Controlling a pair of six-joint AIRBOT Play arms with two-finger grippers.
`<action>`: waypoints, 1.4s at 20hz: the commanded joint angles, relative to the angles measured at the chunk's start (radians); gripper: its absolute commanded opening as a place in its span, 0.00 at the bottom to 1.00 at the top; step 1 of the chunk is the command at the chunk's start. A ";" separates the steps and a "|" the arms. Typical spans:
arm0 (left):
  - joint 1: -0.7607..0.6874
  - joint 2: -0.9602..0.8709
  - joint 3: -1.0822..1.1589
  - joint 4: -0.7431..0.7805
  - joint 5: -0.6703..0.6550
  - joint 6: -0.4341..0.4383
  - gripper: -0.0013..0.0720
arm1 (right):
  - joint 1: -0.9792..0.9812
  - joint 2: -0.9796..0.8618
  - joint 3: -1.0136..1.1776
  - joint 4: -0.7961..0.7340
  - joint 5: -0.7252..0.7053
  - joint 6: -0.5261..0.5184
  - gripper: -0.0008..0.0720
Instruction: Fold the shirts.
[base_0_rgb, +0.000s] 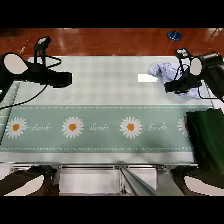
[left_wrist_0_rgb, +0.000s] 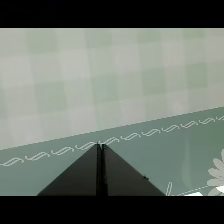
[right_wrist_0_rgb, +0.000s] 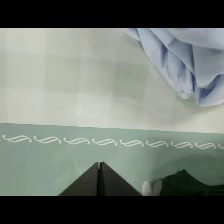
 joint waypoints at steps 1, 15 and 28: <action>0.001 0.000 0.000 0.000 0.000 0.000 0.05 | 0.000 0.000 0.000 0.000 0.000 0.000 0.04; 0.001 0.000 0.000 0.000 0.000 0.000 0.05 | 0.000 0.000 0.000 0.000 0.000 0.000 0.04; 0.003 -0.008 0.000 0.000 0.271 0.000 0.05 | 0.000 0.000 0.000 -0.006 -0.223 -0.002 0.04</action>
